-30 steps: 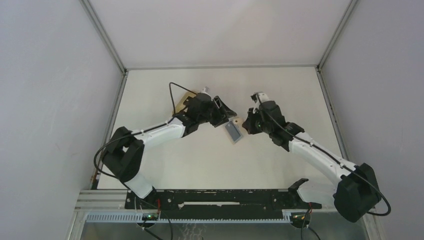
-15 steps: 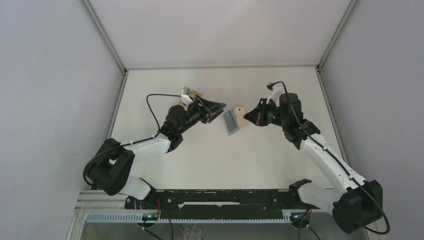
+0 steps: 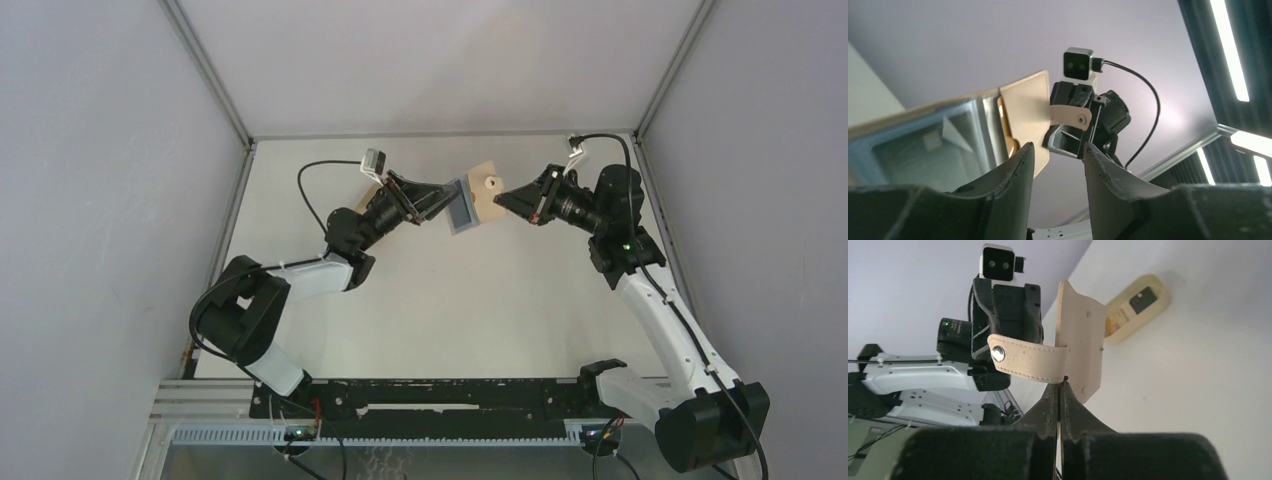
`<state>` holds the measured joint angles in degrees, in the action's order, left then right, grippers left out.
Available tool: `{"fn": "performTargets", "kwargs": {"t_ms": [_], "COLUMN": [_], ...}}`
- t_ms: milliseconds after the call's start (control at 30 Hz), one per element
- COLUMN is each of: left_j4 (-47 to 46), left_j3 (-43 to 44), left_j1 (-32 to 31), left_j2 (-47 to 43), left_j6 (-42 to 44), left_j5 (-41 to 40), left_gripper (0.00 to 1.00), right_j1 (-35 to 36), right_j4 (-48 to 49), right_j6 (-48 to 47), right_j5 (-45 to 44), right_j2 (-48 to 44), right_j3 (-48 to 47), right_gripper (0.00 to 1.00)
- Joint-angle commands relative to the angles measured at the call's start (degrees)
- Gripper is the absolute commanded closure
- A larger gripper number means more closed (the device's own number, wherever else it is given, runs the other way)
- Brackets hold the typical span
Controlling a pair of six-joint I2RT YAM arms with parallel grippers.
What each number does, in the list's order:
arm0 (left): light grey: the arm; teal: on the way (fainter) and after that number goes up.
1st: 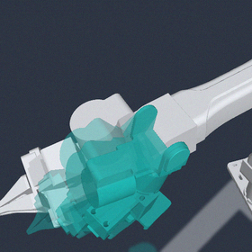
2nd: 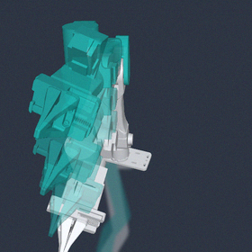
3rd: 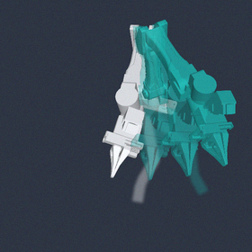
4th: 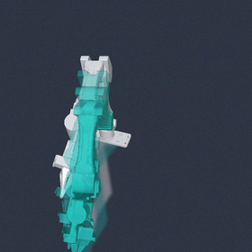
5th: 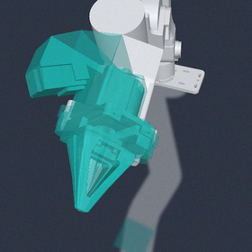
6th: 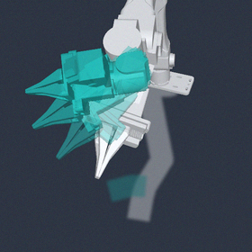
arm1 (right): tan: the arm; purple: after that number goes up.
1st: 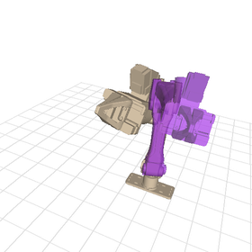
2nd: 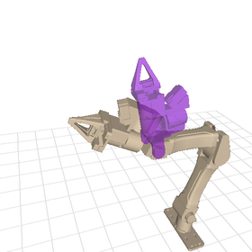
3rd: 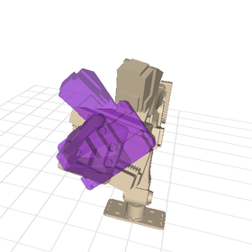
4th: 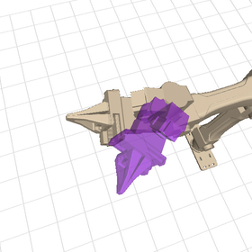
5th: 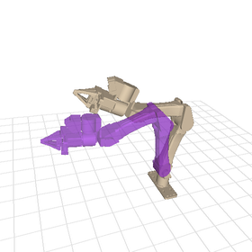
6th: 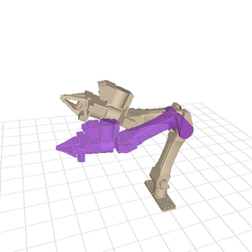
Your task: Take the credit cards out of the card holder
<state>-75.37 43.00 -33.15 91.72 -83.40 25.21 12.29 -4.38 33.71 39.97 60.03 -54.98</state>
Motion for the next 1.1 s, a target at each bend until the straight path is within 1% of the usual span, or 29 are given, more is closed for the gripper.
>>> {"fn": "performTargets", "kwargs": {"t_ms": [0,200,367,667,867,1067], "left_j4": [-5.2,-5.2,-5.3,-5.2,-5.9,-6.1], "left_j3": [4.7,5.9,5.3,7.5,10.7,11.2], "left_j1": [0.1,0.0,-0.3,-2.1,-3.3,-4.2], "left_j2": [0.1,1.2,1.2,2.6,3.6,3.7], "left_j6": [-1.6,-2.1,-1.9,-2.3,-4.1,-5.2], "left_j5": [2.6,2.8,2.1,2.4,4.4,5.0], "left_gripper": [0.55,0.6,0.61,0.63,0.7,0.79], "right_j1": [0.0,0.0,0.0,0.5,1.5,1.6], "right_j4": [7.7,8.8,8.7,8.8,7.7,6.7], "right_j6": [5.3,7.3,7.6,8.3,7.6,6.8], "right_j5": [4.2,4.6,5.1,5.3,4.9,4.6], "right_j2": [-1.7,-3.2,-3.6,-4.1,-4.7,-5.0], "right_j3": [-3.1,-3.8,-4.8,-4.8,-4.8,-4.7], "right_gripper": [1.0,1.0,1.0,1.0,1.0,1.0]}}
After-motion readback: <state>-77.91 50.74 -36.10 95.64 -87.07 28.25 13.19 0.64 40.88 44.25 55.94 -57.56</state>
